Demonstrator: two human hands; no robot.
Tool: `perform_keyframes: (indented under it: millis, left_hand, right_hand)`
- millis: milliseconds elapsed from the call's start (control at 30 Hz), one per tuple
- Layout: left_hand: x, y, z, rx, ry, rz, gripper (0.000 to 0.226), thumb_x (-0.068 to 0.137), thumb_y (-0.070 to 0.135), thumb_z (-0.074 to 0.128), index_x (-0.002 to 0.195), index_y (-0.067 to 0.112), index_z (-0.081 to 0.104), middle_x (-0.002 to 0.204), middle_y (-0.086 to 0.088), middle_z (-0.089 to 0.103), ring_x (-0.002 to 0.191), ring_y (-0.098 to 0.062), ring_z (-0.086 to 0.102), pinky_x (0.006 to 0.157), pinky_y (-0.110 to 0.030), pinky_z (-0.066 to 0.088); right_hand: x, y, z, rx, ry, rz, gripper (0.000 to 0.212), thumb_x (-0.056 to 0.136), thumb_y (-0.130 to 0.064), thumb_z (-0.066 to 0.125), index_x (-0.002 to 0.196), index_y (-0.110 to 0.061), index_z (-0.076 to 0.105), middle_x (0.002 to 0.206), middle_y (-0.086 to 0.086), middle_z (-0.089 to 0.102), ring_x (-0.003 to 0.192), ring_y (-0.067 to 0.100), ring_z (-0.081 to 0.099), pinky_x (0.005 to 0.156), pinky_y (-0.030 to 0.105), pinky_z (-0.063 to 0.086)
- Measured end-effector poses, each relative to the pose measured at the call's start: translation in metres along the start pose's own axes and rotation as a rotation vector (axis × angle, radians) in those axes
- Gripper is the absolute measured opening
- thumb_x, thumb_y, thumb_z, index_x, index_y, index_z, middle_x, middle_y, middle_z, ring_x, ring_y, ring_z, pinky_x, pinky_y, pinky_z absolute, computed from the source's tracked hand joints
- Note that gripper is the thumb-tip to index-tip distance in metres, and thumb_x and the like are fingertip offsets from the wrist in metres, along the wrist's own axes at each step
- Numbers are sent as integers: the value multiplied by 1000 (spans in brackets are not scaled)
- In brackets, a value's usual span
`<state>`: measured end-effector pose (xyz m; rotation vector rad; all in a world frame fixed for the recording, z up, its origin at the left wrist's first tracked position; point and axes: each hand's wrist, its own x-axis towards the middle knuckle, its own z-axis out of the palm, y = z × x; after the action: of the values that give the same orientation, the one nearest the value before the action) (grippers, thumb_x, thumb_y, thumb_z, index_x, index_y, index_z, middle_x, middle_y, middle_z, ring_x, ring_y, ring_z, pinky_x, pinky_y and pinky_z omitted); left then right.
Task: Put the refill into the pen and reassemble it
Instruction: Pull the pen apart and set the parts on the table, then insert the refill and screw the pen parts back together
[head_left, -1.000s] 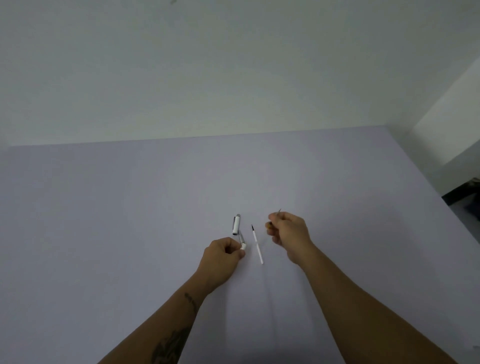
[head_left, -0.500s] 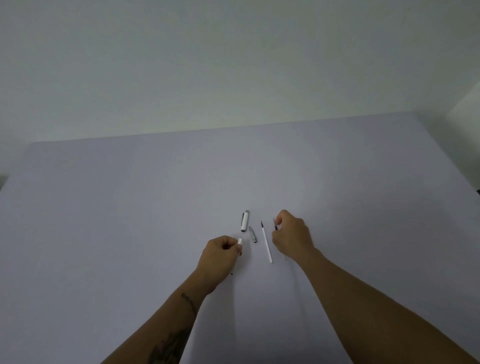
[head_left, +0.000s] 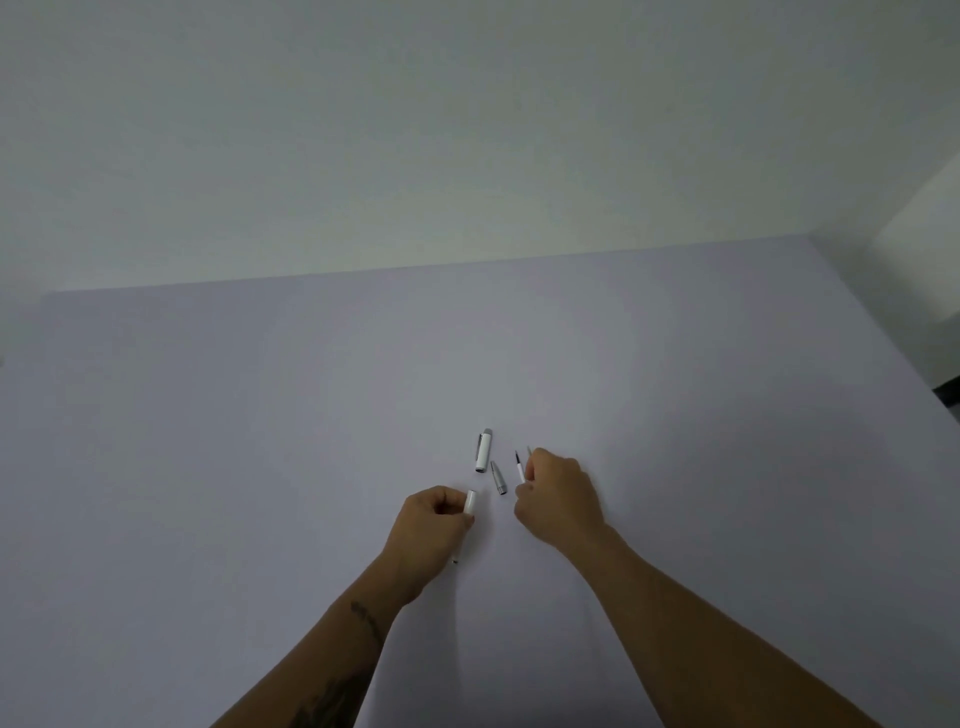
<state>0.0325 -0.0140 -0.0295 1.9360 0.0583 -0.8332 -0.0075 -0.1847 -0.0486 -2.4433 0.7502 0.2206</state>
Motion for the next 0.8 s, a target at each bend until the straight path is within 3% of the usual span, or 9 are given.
perform_keyframes:
  millis: [67, 233, 300, 467, 533, 633, 800]
  left_hand:
    - [-3, -3, -3, 0, 5, -8, 11, 88, 8, 61, 84, 14, 70, 78, -3, 62, 70, -17, 55, 59, -26, 47]
    - [-9, -8, -11, 13, 12, -8, 12, 87, 8, 62, 82, 16, 68, 77, -2, 62, 69, -15, 55, 56, -23, 46]
    - [-11, -8, -14, 9, 19, -11, 12, 87, 9, 62, 82, 17, 68, 77, -1, 62, 69, -15, 55, 55, -23, 46]
    - [-17, -9, -21, -9, 22, -4, 12, 86, 8, 63, 82, 18, 69, 77, 0, 63, 68, -14, 56, 55, -23, 46]
    - [-19, -10, -23, -13, 20, 2, 12, 85, 7, 63, 81, 18, 69, 77, 0, 63, 67, -13, 57, 54, -22, 46]
    - [-21, -12, -26, -31, 12, 10, 15, 84, 4, 62, 77, 16, 68, 74, 0, 62, 62, -12, 56, 51, -21, 46]
    - [-23, -12, -25, -20, -10, 29, 19, 84, 3, 61, 75, 17, 69, 74, 0, 62, 64, -13, 55, 53, -21, 46]
  right_hand:
    - [-4, -4, 7, -38, -6, -22, 18, 82, -18, 59, 95, -15, 48, 96, 6, 62, 88, 31, 62, 63, 30, 38]
    - [-11, -13, 15, -110, 24, 10, 36, 76, -10, 59, 94, -18, 29, 85, 4, 57, 85, 31, 64, 59, 31, 38]
    - [-12, -16, 15, -117, 32, 27, 37, 74, -7, 59, 97, -17, 31, 81, 2, 51, 85, 30, 64, 59, 31, 38]
    - [-14, -24, 11, -112, 11, 108, 40, 73, -12, 60, 105, -13, 36, 90, 4, 56, 90, 31, 65, 63, 31, 40]
    - [-15, -26, 6, -28, -1, 142, 38, 72, -15, 60, 106, -13, 43, 88, 1, 51, 90, 31, 63, 64, 30, 40]
    - [-17, -35, -6, 296, 41, 138, 17, 70, -13, 54, 87, -14, 61, 79, 1, 64, 76, 29, 63, 61, 32, 48]
    - [-26, -56, -19, 670, 58, 64, 14, 79, -16, 58, 70, -11, 67, 65, 5, 71, 65, 23, 69, 57, 34, 51]
